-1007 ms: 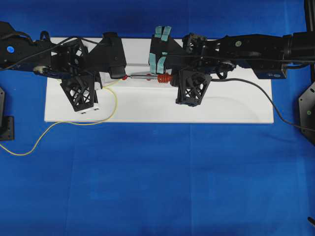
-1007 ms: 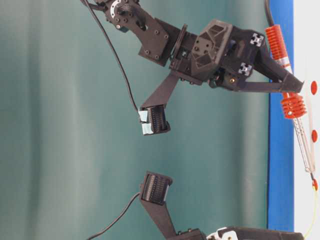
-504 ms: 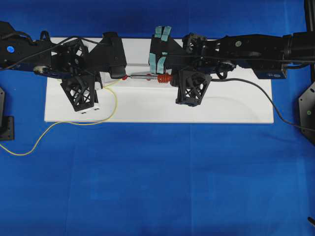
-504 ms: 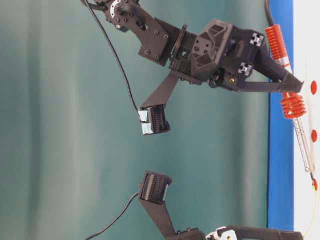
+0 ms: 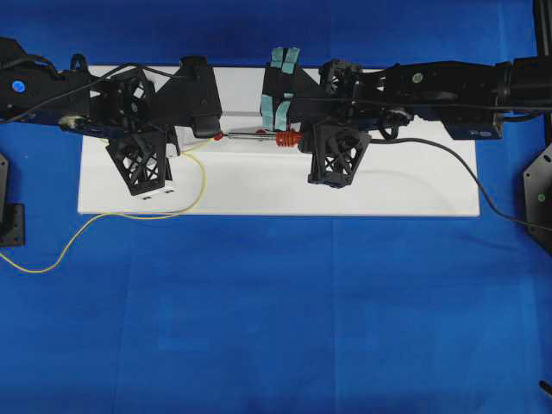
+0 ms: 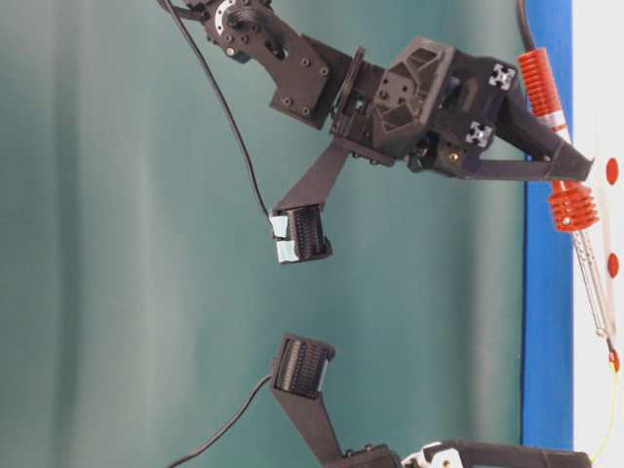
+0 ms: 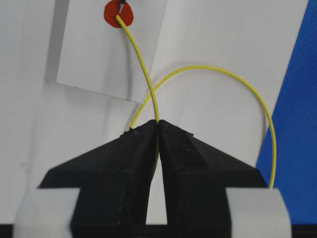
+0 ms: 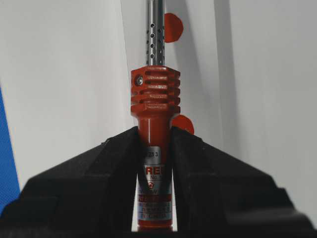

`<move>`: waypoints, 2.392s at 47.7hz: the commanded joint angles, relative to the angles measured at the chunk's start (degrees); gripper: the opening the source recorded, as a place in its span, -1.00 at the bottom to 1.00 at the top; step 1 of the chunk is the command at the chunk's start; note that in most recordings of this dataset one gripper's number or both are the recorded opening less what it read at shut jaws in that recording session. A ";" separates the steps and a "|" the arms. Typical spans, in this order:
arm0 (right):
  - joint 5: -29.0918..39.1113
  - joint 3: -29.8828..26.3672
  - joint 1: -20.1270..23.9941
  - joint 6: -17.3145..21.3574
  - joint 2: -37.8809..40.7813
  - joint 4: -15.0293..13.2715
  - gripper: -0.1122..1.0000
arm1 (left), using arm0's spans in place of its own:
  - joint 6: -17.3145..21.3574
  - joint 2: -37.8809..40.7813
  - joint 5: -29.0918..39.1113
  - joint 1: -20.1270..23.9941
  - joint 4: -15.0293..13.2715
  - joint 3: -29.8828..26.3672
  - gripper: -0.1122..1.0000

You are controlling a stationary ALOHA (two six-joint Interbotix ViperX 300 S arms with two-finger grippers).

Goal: Touch the tip of the soldering iron to the tip of the solder at the mark.

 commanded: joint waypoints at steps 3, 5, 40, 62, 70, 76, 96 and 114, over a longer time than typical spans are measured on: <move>-0.44 -1.49 0.26 0.00 -0.70 -0.09 -0.68 | 0.18 -0.44 -0.26 0.09 -0.09 -1.32 -0.75; -0.44 -1.49 0.26 0.00 -0.70 -0.09 -0.68 | 0.18 -0.44 -0.26 0.09 -0.09 -1.23 -0.75; -0.53 -1.41 0.26 -0.09 -0.70 -0.44 -0.69 | -0.09 -13.80 0.62 -0.70 -0.18 5.27 -0.75; -0.62 -1.23 0.00 0.35 -2.02 -0.70 -0.68 | -1.58 -15.56 0.18 -0.88 -0.18 6.94 -0.75; -0.44 0.88 -0.09 0.62 -6.42 -1.76 -0.68 | -1.67 -15.64 0.09 -0.88 -0.18 7.03 -0.75; -0.62 4.22 -0.09 0.70 -10.37 -2.20 -0.68 | -1.67 -15.73 -0.09 -0.88 -0.18 7.12 -0.75; -0.88 12.66 -0.35 1.49 -17.49 -2.29 -0.68 | -1.67 -15.38 -0.18 -0.88 -0.18 6.77 -0.75; -1.32 12.92 -0.44 1.49 -17.58 -2.37 -0.68 | -1.58 -13.01 -1.41 -1.49 -0.18 4.13 -0.75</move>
